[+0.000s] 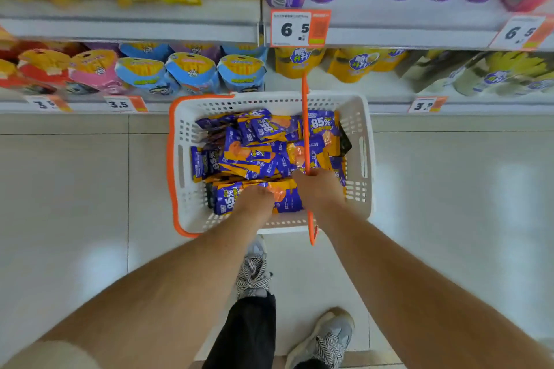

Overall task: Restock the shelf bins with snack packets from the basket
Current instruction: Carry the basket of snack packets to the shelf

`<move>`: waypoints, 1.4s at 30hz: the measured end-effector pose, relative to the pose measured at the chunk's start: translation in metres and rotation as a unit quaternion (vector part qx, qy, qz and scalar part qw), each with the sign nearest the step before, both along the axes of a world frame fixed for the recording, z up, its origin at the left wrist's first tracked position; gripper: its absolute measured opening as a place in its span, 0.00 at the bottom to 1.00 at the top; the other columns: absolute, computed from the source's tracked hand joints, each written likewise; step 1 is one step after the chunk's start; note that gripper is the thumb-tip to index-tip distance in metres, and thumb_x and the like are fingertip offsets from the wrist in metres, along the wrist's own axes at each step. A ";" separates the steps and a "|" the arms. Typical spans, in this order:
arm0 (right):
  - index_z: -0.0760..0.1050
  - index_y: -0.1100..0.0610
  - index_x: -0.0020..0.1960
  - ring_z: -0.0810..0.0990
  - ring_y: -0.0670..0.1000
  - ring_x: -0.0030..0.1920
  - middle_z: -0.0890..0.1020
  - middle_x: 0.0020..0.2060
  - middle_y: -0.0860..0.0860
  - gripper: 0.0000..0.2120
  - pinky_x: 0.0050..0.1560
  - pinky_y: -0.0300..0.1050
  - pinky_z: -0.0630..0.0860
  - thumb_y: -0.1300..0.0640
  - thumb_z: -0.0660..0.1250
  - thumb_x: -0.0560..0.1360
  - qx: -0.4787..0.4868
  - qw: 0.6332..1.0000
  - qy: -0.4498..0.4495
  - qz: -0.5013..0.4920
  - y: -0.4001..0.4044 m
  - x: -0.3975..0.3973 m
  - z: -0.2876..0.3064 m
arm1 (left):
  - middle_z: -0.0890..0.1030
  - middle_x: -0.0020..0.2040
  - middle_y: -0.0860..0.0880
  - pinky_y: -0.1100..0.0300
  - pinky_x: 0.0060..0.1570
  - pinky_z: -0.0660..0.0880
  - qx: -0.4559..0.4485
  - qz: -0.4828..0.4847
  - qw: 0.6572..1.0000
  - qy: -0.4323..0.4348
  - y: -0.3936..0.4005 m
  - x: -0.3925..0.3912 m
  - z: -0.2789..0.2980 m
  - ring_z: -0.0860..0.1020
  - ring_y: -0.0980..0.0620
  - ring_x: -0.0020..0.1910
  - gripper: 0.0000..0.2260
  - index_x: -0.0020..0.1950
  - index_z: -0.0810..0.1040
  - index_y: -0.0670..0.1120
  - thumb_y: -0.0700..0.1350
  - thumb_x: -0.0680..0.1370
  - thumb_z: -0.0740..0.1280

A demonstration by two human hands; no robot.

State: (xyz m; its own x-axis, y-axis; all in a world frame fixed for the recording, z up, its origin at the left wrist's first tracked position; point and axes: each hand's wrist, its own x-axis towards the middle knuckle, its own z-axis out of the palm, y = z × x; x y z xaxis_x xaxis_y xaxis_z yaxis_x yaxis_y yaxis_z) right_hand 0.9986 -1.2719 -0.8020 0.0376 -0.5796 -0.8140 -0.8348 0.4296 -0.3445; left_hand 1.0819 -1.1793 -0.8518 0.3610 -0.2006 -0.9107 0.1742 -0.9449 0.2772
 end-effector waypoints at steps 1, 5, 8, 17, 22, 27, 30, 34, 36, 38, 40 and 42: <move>0.66 0.54 0.32 0.77 0.56 0.31 0.73 0.28 0.52 0.15 0.34 0.46 0.70 0.53 0.64 0.75 0.023 1.000 -0.017 0.005 0.008 0.011 -0.004 | 0.80 0.51 0.41 0.53 0.54 0.76 -0.005 -0.033 0.998 -0.046 0.009 0.010 0.000 0.78 0.42 0.54 0.10 0.55 0.79 0.38 0.35 0.79 0.61; 0.70 0.56 0.36 0.78 0.57 0.33 0.76 0.31 0.55 0.10 0.40 0.53 0.76 0.58 0.63 0.76 0.072 0.993 -0.064 -0.067 0.024 0.044 -0.026 | 0.73 0.62 0.41 0.50 0.54 0.70 0.067 0.042 0.967 -0.242 0.043 0.058 -0.008 0.72 0.40 0.57 0.15 0.62 0.74 0.42 0.43 0.75 0.64; 0.67 0.56 0.34 0.69 0.55 0.31 0.71 0.30 0.53 0.10 0.34 0.48 0.68 0.60 0.62 0.74 0.063 0.994 -0.057 -0.073 0.037 0.060 -0.041 | 0.59 0.74 0.43 0.47 0.68 0.62 0.120 0.038 0.938 -0.324 0.062 0.099 -0.023 0.62 0.41 0.71 0.29 0.74 0.62 0.42 0.46 0.75 0.67; 0.67 0.54 0.38 0.65 0.50 0.28 0.69 0.31 0.50 0.09 0.29 0.43 0.65 0.60 0.64 0.76 0.048 0.993 -0.075 -0.074 0.044 0.059 -0.047 | 0.80 0.57 0.41 0.51 0.50 0.77 0.078 0.166 0.963 -0.199 0.076 0.125 -0.059 0.79 0.38 0.53 0.20 0.64 0.74 0.41 0.46 0.74 0.63; 0.69 0.56 0.46 0.63 0.49 0.30 0.68 0.31 0.50 0.03 0.31 0.45 0.63 0.57 0.62 0.77 0.015 0.996 -0.054 -0.062 0.032 0.042 -0.026 | 0.79 0.51 0.44 0.47 0.50 0.77 0.009 0.095 0.952 -0.293 0.071 0.098 -0.010 0.78 0.39 0.47 0.10 0.55 0.74 0.45 0.45 0.75 0.61; 0.70 0.56 0.46 0.63 0.50 0.31 0.67 0.32 0.52 0.09 0.32 0.44 0.62 0.51 0.59 0.78 0.010 0.998 -0.034 -0.058 0.008 0.020 -0.009 | 0.82 0.46 0.44 0.51 0.37 0.79 -0.101 0.232 0.966 -0.042 0.019 0.066 0.022 0.79 0.48 0.36 0.06 0.48 0.72 0.47 0.36 0.79 0.61; 0.72 0.57 0.43 0.66 0.50 0.30 0.69 0.31 0.52 0.13 0.30 0.43 0.65 0.48 0.58 0.79 0.043 0.996 -0.002 -0.073 -0.007 0.016 -0.010 | 0.84 0.44 0.49 0.55 0.36 0.78 -0.121 0.210 0.966 0.094 -0.019 0.040 0.033 0.81 0.50 0.36 0.12 0.45 0.72 0.46 0.29 0.77 0.58; 0.77 0.59 0.49 0.74 0.51 0.28 0.76 0.32 0.53 0.10 0.30 0.42 0.73 0.55 0.60 0.80 0.076 0.987 -0.021 -0.138 -0.034 0.017 -0.016 | 0.84 0.41 0.46 0.59 0.32 0.71 -0.097 0.255 0.944 0.184 -0.046 0.022 0.035 0.77 0.52 0.30 0.04 0.44 0.73 0.44 0.38 0.74 0.60; 0.76 0.59 0.47 0.74 0.50 0.30 0.76 0.32 0.52 0.07 0.33 0.43 0.73 0.58 0.61 0.80 0.081 0.984 -0.028 -0.157 -0.046 0.016 -0.014 | 0.81 0.34 0.46 0.62 0.29 0.66 -0.110 0.274 0.933 0.204 -0.048 0.023 0.032 0.72 0.51 0.27 0.06 0.36 0.69 0.45 0.42 0.73 0.60; 0.75 0.57 0.41 0.72 0.49 0.30 0.75 0.30 0.51 0.11 0.33 0.43 0.70 0.58 0.62 0.81 0.092 0.981 -0.042 -0.166 -0.053 0.015 -0.008 | 0.76 0.29 0.48 0.61 0.29 0.65 -0.123 0.272 0.929 0.217 -0.049 0.026 0.028 0.69 0.51 0.27 0.14 0.31 0.65 0.47 0.45 0.76 0.61; 0.73 0.57 0.37 0.69 0.49 0.28 0.73 0.28 0.51 0.14 0.31 0.42 0.67 0.56 0.62 0.80 0.122 0.973 -0.072 -0.181 -0.056 0.014 -0.004 | 0.75 0.28 0.48 0.61 0.29 0.66 -0.127 0.262 0.932 0.218 -0.049 0.027 0.025 0.71 0.51 0.28 0.17 0.31 0.66 0.47 0.46 0.80 0.61; 0.69 0.55 0.33 0.66 0.49 0.25 0.71 0.25 0.50 0.18 0.29 0.41 0.64 0.53 0.61 0.81 0.155 0.966 -0.090 -0.186 -0.059 0.016 -0.005 | 0.78 0.30 0.47 0.60 0.29 0.71 -0.131 0.278 0.927 0.216 -0.053 0.029 0.027 0.74 0.51 0.28 0.17 0.34 0.71 0.45 0.48 0.82 0.61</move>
State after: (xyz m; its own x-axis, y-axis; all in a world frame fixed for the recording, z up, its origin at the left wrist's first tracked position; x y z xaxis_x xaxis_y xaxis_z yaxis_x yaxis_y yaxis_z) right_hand 1.0142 -1.3311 -0.8070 0.0315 -0.3090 -0.9506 -0.5417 0.7939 -0.2760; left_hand 1.1108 -1.2320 -0.8244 0.0869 -0.3275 -0.9408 0.7625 -0.5859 0.2744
